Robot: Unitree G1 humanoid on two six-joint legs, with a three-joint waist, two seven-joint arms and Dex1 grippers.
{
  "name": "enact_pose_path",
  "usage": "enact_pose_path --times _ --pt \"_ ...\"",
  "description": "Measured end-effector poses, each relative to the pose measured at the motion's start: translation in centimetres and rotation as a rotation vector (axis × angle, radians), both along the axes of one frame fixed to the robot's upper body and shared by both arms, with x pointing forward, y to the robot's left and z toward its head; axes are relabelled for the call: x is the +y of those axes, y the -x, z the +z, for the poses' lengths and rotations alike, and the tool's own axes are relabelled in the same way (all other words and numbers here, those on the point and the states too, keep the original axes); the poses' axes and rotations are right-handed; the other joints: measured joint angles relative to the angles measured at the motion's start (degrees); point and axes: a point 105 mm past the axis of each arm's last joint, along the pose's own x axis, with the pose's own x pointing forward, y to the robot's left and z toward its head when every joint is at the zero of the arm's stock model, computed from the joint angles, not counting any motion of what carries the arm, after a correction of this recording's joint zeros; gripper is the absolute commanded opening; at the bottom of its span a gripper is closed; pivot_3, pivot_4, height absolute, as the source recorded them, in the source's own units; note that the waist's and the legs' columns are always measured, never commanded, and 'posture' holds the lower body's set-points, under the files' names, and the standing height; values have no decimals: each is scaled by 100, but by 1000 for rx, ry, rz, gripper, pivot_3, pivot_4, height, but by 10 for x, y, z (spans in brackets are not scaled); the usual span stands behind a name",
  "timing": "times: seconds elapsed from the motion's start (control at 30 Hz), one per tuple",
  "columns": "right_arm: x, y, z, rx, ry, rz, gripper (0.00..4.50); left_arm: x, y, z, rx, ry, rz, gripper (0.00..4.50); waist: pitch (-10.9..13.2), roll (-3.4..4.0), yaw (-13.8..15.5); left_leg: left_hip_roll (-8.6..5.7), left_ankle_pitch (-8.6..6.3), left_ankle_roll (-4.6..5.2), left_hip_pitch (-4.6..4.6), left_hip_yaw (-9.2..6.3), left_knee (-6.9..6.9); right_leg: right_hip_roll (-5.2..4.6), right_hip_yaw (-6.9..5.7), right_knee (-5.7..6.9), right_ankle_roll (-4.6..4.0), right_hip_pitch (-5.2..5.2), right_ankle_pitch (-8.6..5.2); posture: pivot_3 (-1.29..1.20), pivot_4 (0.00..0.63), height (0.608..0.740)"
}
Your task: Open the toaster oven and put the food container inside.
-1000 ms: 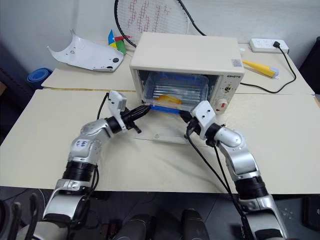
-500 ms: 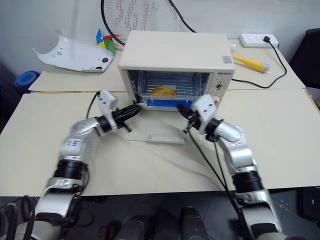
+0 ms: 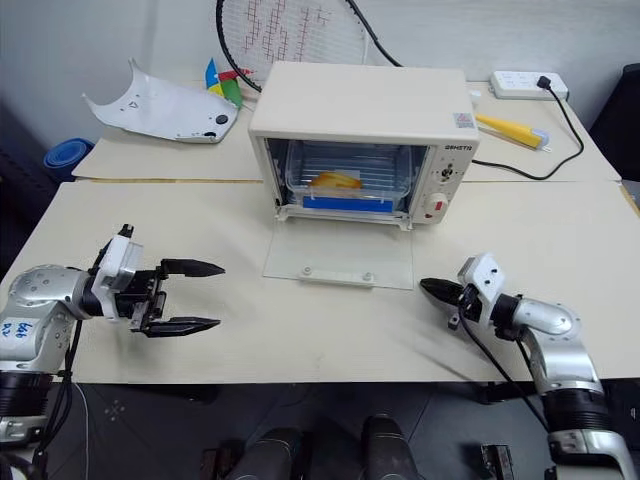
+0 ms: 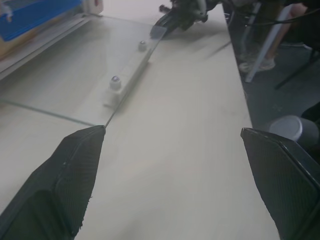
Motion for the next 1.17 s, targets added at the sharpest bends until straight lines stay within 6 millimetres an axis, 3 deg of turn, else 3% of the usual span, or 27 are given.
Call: enact_pose_path --times 0.13,0.23,0.37,0.53,0.63,0.7,0.8,0.97,1.1,1.17 --pt "23 0 1 -44 -80 68 0 -1 -2 5 -12 59 19 4477 0 1 -26 5 0 -2 1 0 0 5 -1 1 0 -2 0 0 150 740" --pt "36 -1 14 -101 -157 99 0 2 -6 12 -14 112 68 4477 0 1 -24 4 0 -2 -1 0 3 4 0 3 0 -3 0 0 150 740" --pt "44 -3 59 -244 -345 101 0 8 -15 20 -11 215 183 4477 0 2 -2 3 0 -2 -1 -1 4 4 0 4 0 -3 0 0 150 740" --pt "34 -3 110 -364 -494 45 0 19 -27 26 -67 279 329 4477 0 2 18 2 -1 -3 -1 -3 3 3 -1 3 0 -3 0 0 150 740" --pt "29 1 127 -364 -534 44 0 27 -30 23 -127 243 387 4477 0 2 25 0 -1 -2 -2 -2 3 2 -1 2 0 -3 0 0 150 740" --pt "28 5 134 -357 -508 59 353 30 -30 17 -143 212 414 4500 0 2 27 0 -1 -2 -2 -2 3 2 -1 0 0 -3 0 0 150 740" --pt "24 25 119 -298 -335 140 1240 38 -21 2 -124 124 413 4500 -1 1 40 2 -2 0 -4 -4 -10 2 -3 -7 0 -3 0 0 150 740" --pt "6 55 61 -157 -30 248 2965 49 -1 -27 -63 -1 399 4500 0 1 36 -1 -8 10 -4 5 4 0 4 -12 1 4 1 0 150 740" --pt "-6 59 42 -138 19 242 4386 54 3 -39 -57 -23 429 4500 -1 1 24 2 -6 7 9 8 5 1 6 -2 1 11 1 0 150 740" --pt "-10 57 40 -143 -2 209 4451 56 4 -44 -63 -23 460 4500 -1 1 32 4 -6 7 8 6 4 1 5 -2 1 10 1 0 150 740"
